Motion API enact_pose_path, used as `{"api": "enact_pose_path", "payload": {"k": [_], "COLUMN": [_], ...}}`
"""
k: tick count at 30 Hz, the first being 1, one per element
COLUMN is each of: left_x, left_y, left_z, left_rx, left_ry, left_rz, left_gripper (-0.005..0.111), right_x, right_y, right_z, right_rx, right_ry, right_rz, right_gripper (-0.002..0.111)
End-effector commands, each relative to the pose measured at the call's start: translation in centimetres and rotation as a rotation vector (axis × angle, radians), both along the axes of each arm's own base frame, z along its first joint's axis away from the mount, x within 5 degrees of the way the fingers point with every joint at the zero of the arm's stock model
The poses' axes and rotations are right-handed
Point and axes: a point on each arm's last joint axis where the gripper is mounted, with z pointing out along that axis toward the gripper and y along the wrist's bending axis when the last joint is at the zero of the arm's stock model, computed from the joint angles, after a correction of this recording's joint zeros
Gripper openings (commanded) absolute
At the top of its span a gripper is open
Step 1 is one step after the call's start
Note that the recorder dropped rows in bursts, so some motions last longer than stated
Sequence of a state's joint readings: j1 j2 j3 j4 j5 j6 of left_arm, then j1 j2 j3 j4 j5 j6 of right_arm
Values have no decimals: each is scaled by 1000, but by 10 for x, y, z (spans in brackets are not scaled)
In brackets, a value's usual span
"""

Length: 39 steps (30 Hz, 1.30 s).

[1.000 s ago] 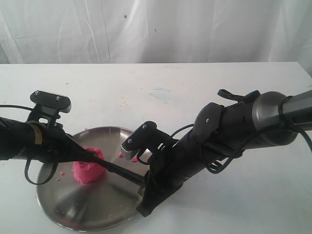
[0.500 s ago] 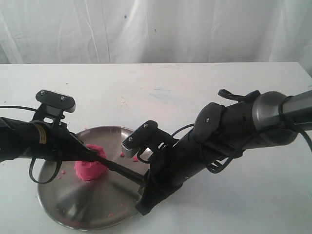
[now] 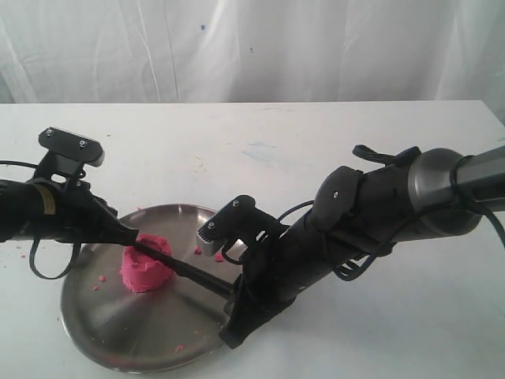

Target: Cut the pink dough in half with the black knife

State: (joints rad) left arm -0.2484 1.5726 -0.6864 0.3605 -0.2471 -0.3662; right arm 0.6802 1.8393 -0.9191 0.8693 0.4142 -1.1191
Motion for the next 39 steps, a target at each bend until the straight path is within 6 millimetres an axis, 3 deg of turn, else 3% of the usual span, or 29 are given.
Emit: {"api": "enact_pose_path", "payload": {"k": [1, 11, 21, 32, 39], "left_x": [3, 2, 1, -1, 8], "left_y": [4, -5, -4, -5, -8], "left_z": [-3, -17, -19, -52, -46], "left_rx": [-40, -50, -41, -26, 2], "left_ry": [17, 74, 90, 169, 105], "left_rz": [58, 54, 58, 43, -20], "left_gripper": [0, 0, 0, 0, 0], "right_x": [-1, -1, -1, 0, 0], "right_y": [0, 0, 0, 0, 0], "right_z": [-1, -1, -1, -1, -1], "right_rx": [-6, -6, -6, -2, -2], "right_ry": [4, 4, 4, 9, 9], "right_rz": [13, 13, 13, -18, -18], "right_gripper": [0, 0, 0, 0, 0]}}
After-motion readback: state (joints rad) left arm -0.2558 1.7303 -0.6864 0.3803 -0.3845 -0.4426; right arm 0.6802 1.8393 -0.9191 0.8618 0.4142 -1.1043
